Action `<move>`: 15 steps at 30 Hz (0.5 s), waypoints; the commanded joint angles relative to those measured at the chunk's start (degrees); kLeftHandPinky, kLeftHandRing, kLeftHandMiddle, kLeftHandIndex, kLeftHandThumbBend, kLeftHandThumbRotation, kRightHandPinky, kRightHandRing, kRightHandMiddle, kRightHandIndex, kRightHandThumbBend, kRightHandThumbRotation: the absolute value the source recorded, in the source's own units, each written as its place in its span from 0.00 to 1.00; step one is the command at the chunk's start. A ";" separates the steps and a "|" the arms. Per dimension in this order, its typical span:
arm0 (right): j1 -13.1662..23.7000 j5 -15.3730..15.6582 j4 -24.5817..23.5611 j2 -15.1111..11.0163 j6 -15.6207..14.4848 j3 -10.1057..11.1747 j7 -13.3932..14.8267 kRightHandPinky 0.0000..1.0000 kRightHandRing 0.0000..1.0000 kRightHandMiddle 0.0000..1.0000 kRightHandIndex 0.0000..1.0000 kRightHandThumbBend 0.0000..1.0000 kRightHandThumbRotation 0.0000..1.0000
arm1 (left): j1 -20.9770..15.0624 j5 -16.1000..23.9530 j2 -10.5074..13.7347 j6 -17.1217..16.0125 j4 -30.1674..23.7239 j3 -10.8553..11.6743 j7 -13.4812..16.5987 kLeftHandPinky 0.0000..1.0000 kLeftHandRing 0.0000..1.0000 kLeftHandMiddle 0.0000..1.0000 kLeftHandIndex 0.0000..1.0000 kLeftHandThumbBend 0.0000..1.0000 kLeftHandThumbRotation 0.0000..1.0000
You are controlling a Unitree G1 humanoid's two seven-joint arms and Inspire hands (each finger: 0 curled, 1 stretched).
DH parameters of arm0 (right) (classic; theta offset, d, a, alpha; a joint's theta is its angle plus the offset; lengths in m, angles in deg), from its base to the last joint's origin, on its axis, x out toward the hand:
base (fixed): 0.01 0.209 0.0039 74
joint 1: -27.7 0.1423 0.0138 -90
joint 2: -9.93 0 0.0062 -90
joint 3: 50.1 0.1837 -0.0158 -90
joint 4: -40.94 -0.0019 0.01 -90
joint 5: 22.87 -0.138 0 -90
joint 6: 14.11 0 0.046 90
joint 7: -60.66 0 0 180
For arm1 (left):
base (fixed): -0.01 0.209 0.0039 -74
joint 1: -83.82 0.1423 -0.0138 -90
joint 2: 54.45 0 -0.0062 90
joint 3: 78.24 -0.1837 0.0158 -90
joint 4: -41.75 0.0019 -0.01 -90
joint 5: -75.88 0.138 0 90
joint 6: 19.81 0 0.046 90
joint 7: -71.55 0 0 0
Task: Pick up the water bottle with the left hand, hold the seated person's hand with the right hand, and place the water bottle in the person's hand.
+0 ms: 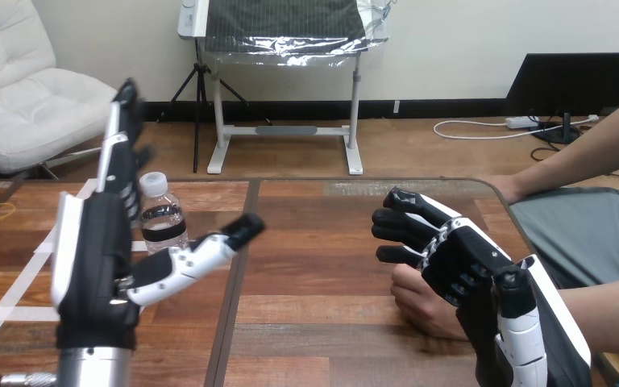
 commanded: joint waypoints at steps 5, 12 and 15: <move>2.69 -0.29 -2.55 0.36 0.54 0.40 0.22 0.78 0.83 0.81 0.83 0.70 1.00 | -3.35 1.56 1.22 -1.74 2.77 2.56 2.81 1.00 1.00 1.00 1.00 1.00 0.46; 2.68 -0.04 -2.53 0.45 0.64 0.35 0.32 0.78 0.83 0.81 0.83 0.70 1.00 | -4.44 1.27 2.18 -0.90 4.37 4.24 3.70 1.00 1.00 1.00 1.00 1.00 0.47; 2.66 0.12 -2.71 0.45 0.54 0.32 0.41 0.78 0.83 0.81 0.83 0.71 1.00 | -4.94 1.49 2.51 -0.71 5.17 4.93 4.18 1.00 1.00 1.00 1.00 1.00 0.47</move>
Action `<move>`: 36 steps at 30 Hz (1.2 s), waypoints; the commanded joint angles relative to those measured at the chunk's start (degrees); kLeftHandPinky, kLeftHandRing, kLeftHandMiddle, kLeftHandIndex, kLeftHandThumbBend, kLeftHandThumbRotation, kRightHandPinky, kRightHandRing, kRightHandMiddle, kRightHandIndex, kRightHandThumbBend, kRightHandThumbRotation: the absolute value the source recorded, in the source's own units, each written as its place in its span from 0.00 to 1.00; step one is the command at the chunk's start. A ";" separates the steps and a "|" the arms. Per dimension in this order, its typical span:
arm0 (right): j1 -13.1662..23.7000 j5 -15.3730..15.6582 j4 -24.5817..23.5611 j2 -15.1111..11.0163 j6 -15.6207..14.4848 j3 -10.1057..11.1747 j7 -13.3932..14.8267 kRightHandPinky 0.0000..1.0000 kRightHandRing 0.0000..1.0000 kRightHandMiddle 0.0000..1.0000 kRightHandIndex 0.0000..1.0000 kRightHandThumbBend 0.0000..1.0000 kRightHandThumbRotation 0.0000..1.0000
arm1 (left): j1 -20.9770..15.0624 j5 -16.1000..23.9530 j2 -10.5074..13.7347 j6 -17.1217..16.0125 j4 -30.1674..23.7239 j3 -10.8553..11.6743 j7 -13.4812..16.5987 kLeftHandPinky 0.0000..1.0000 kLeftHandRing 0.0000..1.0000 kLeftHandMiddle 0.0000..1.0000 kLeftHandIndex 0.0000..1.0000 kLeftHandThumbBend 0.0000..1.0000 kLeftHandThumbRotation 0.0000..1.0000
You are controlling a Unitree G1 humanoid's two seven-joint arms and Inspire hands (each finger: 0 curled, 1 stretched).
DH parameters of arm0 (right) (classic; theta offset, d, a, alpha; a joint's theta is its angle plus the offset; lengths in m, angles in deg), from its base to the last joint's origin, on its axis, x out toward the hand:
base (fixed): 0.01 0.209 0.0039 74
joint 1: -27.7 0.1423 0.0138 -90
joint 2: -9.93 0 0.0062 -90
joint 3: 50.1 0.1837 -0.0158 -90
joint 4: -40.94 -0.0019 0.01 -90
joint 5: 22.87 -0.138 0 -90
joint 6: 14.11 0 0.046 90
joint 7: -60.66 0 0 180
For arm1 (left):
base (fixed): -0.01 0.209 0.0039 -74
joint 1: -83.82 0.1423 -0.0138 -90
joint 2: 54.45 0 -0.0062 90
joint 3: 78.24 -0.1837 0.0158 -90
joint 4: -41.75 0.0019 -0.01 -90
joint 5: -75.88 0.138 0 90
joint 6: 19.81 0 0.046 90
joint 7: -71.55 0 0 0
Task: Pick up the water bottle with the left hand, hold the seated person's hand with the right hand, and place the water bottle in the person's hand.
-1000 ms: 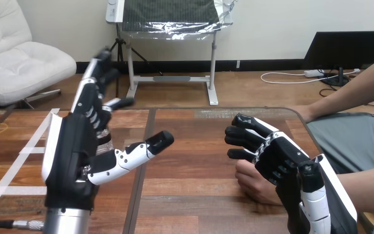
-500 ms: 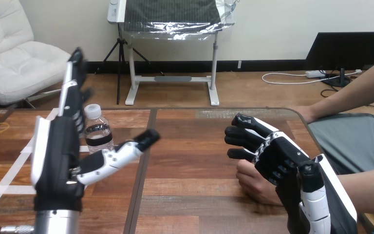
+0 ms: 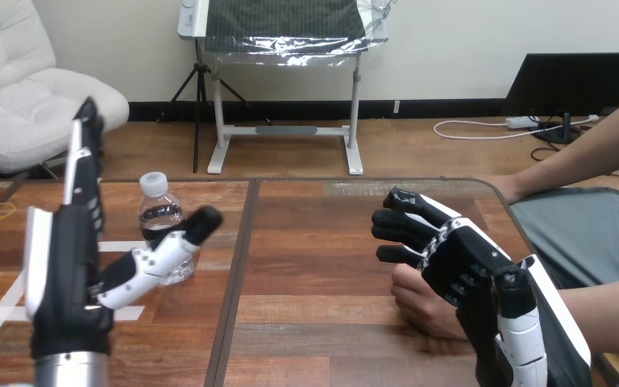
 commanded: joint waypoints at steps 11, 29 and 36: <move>2.72 0.24 -2.74 0.39 0.44 0.44 0.51 0.78 0.83 0.82 0.83 0.72 1.00 | -6.35 0.68 2.70 1.60 3.59 2.95 1.65 1.00 1.00 1.00 1.00 1.00 0.47; 3.38 0.13 -2.36 0.29 0.37 0.54 0.36 0.78 0.83 0.82 0.84 0.71 1.00 | -12.07 -0.51 5.46 2.63 12.10 4.25 1.21 1.00 1.00 1.00 1.00 0.99 0.43; 3.45 0.55 -2.45 0.29 0.16 0.61 0.61 0.78 0.83 0.82 0.84 0.72 1.00 | -15.00 -0.14 6.55 2.25 16.96 4.48 1.54 1.00 1.00 1.00 1.00 0.98 0.42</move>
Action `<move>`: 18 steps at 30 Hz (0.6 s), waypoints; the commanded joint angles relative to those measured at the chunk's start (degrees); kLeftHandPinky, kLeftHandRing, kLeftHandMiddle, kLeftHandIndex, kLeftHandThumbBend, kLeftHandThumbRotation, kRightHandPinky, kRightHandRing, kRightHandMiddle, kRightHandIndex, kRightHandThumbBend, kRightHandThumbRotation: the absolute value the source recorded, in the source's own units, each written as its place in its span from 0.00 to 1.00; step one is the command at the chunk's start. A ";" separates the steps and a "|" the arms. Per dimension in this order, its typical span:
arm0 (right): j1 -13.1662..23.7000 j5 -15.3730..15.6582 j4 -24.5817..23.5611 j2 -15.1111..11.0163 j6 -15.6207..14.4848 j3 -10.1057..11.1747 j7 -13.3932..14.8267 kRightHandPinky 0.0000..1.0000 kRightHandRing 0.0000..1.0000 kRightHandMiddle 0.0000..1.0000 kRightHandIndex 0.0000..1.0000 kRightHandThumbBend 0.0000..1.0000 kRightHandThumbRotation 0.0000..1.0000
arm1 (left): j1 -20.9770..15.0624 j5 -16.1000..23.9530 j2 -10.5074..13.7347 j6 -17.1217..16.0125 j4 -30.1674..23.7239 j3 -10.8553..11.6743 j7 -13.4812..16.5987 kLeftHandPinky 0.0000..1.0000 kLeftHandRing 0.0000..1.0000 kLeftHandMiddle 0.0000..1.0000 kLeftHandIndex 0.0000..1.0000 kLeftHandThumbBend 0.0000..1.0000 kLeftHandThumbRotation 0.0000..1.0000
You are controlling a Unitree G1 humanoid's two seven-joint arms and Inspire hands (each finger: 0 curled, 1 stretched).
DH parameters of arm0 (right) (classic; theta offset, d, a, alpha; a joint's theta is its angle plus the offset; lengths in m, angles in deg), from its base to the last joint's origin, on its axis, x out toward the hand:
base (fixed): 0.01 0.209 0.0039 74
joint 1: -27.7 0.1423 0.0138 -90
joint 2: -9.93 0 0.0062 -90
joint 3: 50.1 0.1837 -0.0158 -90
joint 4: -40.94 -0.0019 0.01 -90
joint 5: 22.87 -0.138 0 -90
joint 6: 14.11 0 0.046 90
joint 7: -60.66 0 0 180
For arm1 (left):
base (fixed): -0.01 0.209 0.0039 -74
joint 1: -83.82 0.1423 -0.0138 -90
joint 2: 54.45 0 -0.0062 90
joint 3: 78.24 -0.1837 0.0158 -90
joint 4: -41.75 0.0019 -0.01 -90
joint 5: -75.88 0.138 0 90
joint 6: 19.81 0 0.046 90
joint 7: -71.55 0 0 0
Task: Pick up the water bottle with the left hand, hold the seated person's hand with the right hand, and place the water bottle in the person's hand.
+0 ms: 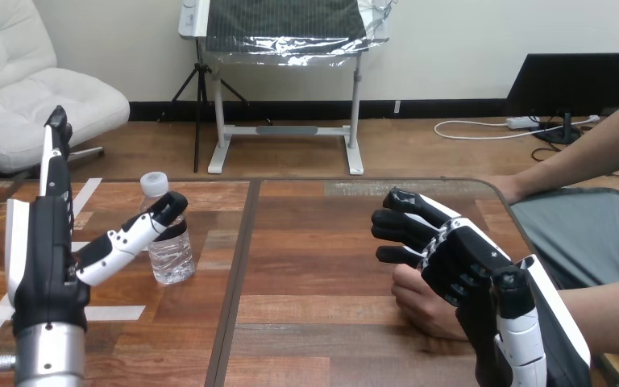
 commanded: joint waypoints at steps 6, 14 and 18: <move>3.61 -0.08 -2.07 0.33 0.46 0.74 0.36 0.78 0.82 0.81 0.83 0.73 1.00 | -8.20 0.14 2.72 -0.96 8.25 0.00 0.43 1.00 1.00 1.00 1.00 0.97 0.40; 3.76 -0.77 -2.03 0.24 0.26 0.90 0.16 0.77 0.82 0.81 0.83 0.72 1.00 | -11.84 -0.50 3.63 -2.40 14.42 -0.14 0.27 1.00 1.00 1.00 1.00 0.94 0.37; 3.60 -0.98 -2.27 0.18 0.00 0.94 0.20 0.77 0.82 0.81 0.83 0.72 1.00 | -13.54 -0.65 4.01 -2.83 17.39 -0.07 0.22 1.00 1.00 1.00 1.00 0.94 0.36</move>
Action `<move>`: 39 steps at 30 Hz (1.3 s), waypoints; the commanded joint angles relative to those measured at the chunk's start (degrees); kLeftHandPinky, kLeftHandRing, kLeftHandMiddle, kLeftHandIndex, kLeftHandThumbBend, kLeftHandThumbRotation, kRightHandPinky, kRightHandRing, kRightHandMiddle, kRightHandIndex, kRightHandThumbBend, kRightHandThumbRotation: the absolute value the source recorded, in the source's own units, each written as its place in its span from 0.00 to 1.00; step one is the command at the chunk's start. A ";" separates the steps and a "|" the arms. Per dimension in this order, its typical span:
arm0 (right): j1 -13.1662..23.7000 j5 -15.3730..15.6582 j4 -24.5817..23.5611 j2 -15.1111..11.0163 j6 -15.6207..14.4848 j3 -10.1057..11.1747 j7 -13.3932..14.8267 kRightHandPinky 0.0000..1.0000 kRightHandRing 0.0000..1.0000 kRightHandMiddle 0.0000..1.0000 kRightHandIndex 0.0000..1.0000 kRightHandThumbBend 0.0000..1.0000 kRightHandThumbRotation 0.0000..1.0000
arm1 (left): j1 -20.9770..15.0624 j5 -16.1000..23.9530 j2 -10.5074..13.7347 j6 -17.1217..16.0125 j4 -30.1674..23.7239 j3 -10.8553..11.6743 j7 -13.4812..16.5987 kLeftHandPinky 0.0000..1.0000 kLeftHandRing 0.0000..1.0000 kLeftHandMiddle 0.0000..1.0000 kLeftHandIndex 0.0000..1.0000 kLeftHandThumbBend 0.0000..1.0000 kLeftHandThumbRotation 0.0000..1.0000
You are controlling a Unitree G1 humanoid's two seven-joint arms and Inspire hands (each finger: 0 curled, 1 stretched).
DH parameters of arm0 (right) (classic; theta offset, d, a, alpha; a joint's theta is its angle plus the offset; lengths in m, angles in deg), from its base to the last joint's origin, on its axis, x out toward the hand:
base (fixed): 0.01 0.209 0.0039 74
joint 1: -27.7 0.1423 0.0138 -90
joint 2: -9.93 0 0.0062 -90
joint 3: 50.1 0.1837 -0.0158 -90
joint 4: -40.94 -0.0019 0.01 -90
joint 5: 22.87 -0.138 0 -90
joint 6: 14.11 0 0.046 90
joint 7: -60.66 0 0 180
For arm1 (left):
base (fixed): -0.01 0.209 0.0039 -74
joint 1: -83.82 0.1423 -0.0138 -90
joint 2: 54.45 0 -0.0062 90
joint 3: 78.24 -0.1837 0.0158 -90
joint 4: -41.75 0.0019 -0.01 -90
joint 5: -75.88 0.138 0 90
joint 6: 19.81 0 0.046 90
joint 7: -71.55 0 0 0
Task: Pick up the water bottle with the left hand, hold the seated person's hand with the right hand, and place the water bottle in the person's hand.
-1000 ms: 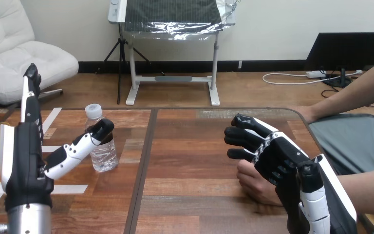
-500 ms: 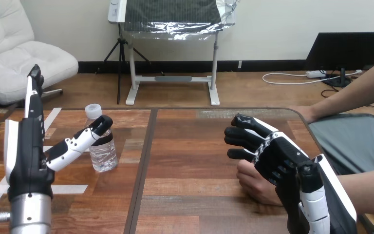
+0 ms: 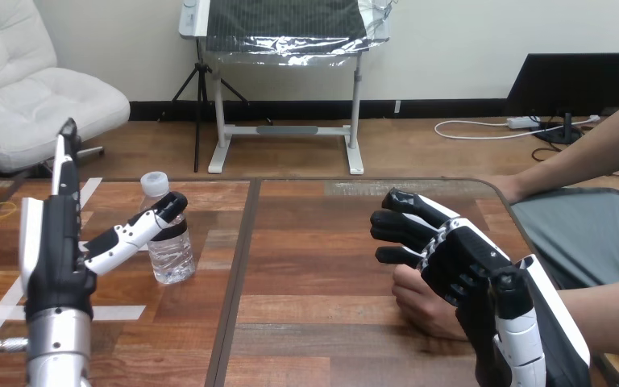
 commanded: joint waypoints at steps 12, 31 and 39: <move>3.84 -0.99 -2.19 -0.17 0.01 1.21 0.07 0.77 0.82 0.81 0.83 0.72 1.00 | -10.94 -0.58 2.49 -2.59 11.01 -0.46 0.72 1.00 1.00 1.00 1.00 0.94 0.37; 4.28 -0.82 -1.92 -0.01 0.36 1.35 0.13 0.77 0.81 0.81 0.83 0.71 1.00 | -18.28 -3.03 3.59 -0.88 21.15 -0.72 -2.12 1.00 1.00 1.00 1.00 0.92 0.33; 4.31 -0.88 -2.13 -0.28 -0.07 1.54 0.08 0.77 0.81 0.80 0.83 0.72 1.00 | -21.02 -2.55 4.01 0.11 24.68 -1.04 -2.19 1.00 1.00 1.00 1.00 0.94 0.32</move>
